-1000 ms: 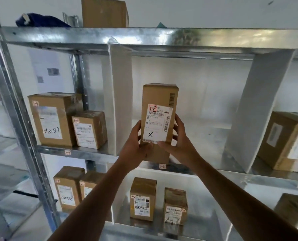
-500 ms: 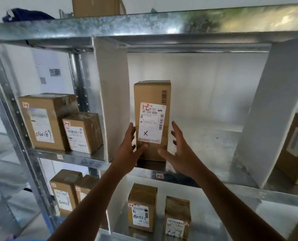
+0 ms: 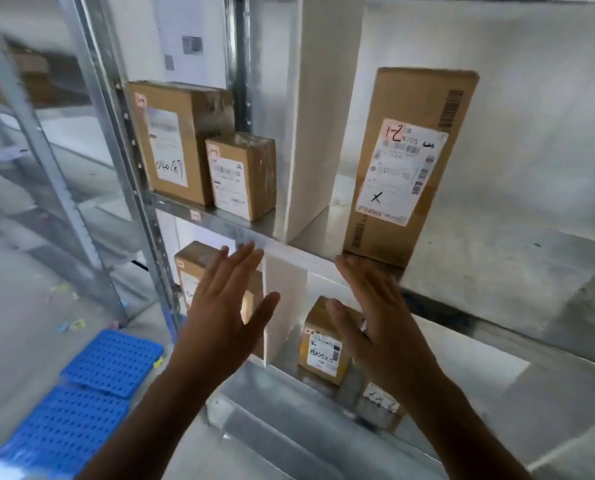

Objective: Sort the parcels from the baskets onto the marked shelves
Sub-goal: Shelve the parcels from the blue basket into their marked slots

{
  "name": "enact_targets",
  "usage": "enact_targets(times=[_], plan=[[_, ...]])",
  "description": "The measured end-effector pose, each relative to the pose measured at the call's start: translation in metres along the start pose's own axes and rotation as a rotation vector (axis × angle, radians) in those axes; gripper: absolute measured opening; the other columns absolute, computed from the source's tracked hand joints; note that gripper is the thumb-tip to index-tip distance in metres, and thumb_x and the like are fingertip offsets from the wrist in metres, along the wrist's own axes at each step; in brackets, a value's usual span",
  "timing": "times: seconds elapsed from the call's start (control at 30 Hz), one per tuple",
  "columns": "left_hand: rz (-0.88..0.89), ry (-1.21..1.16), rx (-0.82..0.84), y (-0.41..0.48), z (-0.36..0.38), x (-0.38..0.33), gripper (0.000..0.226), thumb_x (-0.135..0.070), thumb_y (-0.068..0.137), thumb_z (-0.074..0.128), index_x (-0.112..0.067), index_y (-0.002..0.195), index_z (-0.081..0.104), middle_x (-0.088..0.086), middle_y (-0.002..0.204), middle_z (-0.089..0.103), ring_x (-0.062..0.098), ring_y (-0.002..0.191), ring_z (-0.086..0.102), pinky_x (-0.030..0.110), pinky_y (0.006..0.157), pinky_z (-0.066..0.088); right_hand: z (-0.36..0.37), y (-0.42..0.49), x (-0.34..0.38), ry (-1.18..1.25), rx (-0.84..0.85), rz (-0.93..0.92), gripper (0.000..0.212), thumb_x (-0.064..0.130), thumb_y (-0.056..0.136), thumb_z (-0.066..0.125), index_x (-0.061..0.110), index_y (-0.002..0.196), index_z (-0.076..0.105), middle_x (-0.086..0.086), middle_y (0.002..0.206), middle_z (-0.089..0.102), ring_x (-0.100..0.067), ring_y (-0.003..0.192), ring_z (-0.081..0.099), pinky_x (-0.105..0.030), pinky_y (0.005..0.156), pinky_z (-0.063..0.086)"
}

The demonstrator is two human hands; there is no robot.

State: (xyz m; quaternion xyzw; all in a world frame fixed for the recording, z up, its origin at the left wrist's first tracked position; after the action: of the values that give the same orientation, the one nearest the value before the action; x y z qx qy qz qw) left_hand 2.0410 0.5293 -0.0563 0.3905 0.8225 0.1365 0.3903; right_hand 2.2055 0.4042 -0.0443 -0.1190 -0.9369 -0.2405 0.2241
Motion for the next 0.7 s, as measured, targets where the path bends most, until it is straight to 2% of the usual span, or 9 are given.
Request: enact_targets(times=[0.13,0.23,0.37,0.57,0.7], plan=[[-0.191,0.167,0.034,-0.074,-0.029,0.084,0.068,-0.072,0.097,0.038,-0.037,0.155,0.034,-0.009,0.165,0.031,0.026,0.156,0.019,0.062,0.122,0.025,0.087,-0.009,0.037,-0.034,0.159,-0.116,0.066,0.061,0.102,0.032,0.032,0.161,0.033,0.002,0.169,0.031,-0.019,0.161,0.012,-0.058,0.129,0.009],[-0.372,0.284,0.045,-0.143,-0.061,0.139,0.068,-0.068,0.096,0.04,-0.029,0.151,0.044,0.0,0.16,0.042,0.039,0.15,0.031,0.066,0.117,0.028,0.168,-0.024,0.078,-0.023,0.361,-0.205,0.071,0.065,0.098,0.026,0.036,0.163,0.026,0.004,0.171,0.026,-0.02,0.161,0.008,-0.051,0.13,-0.004],[-0.645,0.377,0.016,-0.251,-0.114,0.193,0.067,-0.066,0.095,0.04,-0.027,0.149,0.048,0.0,0.159,0.043,0.038,0.15,0.031,0.064,0.12,0.024,0.269,-0.061,0.139,0.037,0.577,-0.3,0.07,0.059,0.098,0.04,0.031,0.162,0.031,-0.002,0.167,0.036,-0.027,0.159,0.019,-0.06,0.128,0.007],[-1.027,0.397,-0.047,-0.409,-0.183,0.233,0.07,-0.066,0.097,0.039,-0.026,0.155,0.041,-0.004,0.165,0.032,0.032,0.156,0.018,0.057,0.125,0.013,0.393,-0.14,0.248,0.032,0.867,-0.523,0.068,0.055,0.104,0.043,0.034,0.165,0.021,-0.002,0.172,0.025,-0.023,0.161,0.008,-0.053,0.129,-0.002],[-1.173,0.386,-0.116,-0.486,-0.236,0.256,0.079,-0.071,0.091,0.032,-0.028,0.157,0.037,-0.007,0.167,0.027,0.03,0.157,0.012,0.053,0.127,0.007,0.443,-0.178,0.325,0.037,0.932,-0.596,0.067,0.057,0.105,0.042,0.033,0.164,0.021,-0.003,0.172,0.024,-0.025,0.161,0.008,-0.054,0.129,-0.001]])
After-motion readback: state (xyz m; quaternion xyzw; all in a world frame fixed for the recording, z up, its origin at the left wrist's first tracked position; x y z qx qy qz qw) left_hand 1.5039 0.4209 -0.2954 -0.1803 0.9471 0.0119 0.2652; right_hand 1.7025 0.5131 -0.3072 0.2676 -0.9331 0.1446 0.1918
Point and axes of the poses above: each hand's wrist, its own y-axis towards the middle knuckle, its own z-axis out of the palm, x = y × z, the point moved 10 cm from there along y, towards the middle knuckle
